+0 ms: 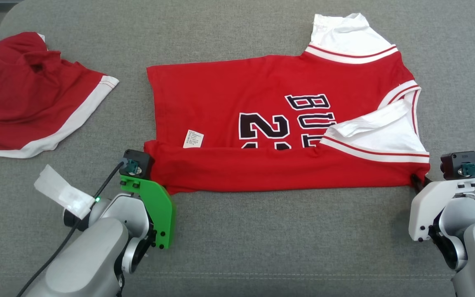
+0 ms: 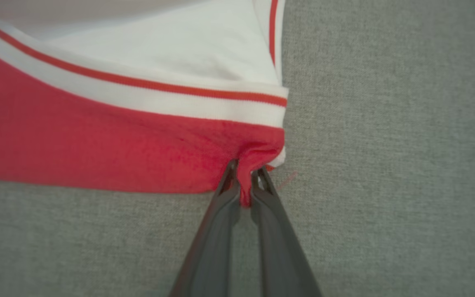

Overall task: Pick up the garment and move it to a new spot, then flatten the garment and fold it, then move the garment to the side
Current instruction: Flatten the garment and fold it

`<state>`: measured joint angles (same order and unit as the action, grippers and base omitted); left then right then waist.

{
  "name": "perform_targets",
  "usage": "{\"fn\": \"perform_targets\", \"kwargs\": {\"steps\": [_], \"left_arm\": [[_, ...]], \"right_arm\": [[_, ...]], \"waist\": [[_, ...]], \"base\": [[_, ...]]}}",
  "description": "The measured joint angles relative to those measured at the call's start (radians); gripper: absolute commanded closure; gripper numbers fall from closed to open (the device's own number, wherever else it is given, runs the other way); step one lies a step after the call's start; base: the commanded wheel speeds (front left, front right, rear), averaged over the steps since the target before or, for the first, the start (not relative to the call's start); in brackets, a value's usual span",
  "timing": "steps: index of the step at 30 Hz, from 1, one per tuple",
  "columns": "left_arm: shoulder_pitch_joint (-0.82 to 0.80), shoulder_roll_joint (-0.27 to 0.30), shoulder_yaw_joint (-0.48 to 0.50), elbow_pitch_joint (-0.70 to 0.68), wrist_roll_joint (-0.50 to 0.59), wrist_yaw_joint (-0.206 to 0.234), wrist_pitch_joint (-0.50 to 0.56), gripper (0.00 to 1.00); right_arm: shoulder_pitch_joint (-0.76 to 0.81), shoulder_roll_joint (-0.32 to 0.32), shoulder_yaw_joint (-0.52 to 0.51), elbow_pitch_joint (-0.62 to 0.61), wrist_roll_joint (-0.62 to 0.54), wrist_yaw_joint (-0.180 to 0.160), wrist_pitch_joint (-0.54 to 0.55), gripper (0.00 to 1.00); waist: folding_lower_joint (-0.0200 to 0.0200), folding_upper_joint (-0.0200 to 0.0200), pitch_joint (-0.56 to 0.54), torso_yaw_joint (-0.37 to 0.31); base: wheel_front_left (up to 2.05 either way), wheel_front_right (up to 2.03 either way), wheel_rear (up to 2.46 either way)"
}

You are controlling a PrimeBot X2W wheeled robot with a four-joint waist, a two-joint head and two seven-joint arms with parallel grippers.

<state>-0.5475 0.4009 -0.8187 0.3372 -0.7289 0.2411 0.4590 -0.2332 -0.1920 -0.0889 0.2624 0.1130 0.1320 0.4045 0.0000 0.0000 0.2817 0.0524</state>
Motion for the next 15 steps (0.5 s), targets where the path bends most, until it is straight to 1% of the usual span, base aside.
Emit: {"fn": "perform_targets", "kwargs": {"steps": [4,8,15], "left_arm": [[0.024,0.011,-0.014,0.002,0.002,-0.017,-0.024,1.0],[0.05,0.03,-0.024,0.0,0.002,-0.018,-0.019,1.0],[0.109,0.092,-0.052,-0.046,-0.001,-0.03,0.017,1.0]], "right_arm": [[0.033,-0.002,-0.01,-0.02,0.024,0.0,0.021,1.0],[0.085,0.003,-0.012,-0.063,0.068,0.0,0.061,1.0],[0.195,0.008,-0.016,-0.158,0.1,0.0,0.132,1.0]], "waist": [[0.0,0.0,-0.026,-0.001],[0.0,0.0,-0.055,-0.005],[0.0,0.0,-0.107,-0.015]], "base": [[0.0,0.0,0.0],[0.0,0.0,0.0],[0.0,0.0,0.0]]}}
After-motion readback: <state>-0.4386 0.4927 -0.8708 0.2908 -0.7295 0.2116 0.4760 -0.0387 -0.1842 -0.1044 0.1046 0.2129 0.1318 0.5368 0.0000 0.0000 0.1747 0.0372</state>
